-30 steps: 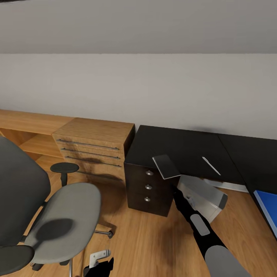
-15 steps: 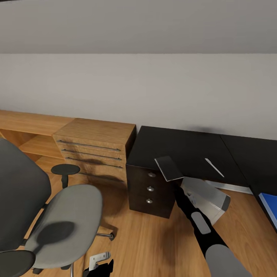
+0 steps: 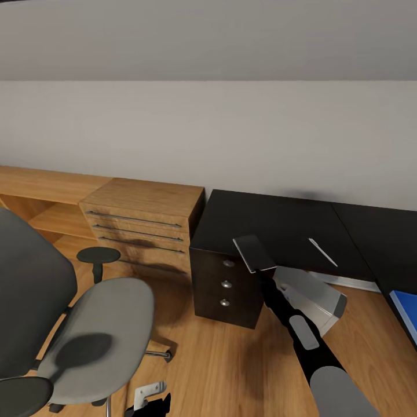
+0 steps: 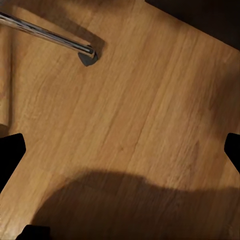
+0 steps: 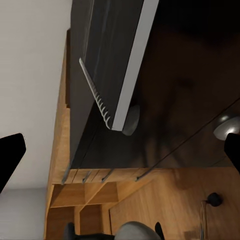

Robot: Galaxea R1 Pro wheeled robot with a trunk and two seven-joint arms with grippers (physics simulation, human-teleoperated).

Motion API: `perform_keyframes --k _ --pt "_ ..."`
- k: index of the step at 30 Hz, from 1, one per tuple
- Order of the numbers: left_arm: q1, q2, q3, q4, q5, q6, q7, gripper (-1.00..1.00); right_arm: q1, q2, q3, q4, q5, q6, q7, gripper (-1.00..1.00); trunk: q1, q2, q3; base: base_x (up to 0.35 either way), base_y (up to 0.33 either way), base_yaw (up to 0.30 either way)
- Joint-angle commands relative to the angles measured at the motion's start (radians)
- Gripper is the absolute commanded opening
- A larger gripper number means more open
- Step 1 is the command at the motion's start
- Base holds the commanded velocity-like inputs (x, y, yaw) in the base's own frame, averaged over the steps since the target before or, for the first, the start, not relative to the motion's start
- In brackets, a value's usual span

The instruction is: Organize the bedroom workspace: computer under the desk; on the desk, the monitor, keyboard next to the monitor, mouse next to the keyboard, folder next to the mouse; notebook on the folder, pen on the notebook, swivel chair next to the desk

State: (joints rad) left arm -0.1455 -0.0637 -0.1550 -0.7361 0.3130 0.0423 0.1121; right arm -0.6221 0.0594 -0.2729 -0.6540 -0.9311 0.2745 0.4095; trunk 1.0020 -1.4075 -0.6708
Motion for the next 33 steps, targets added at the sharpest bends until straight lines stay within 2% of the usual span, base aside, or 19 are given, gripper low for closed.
perform_keyframes --k 1,33 --pt "0.000 0.001 -0.004 -0.002 0.009 0.004 0.008 1.00 -0.001 0.001 -0.006 -0.001 -0.008 0.011 0.003 1.00 0.000 0.000 -0.001 0.000 0.000 0.000" --pt "0.000 0.001 -0.004 0.009 0.009 0.003 0.007 1.00 -0.001 -0.003 -0.006 0.000 -0.006 0.012 0.005 1.00 0.000 0.000 -0.001 0.076 0.014 0.000"
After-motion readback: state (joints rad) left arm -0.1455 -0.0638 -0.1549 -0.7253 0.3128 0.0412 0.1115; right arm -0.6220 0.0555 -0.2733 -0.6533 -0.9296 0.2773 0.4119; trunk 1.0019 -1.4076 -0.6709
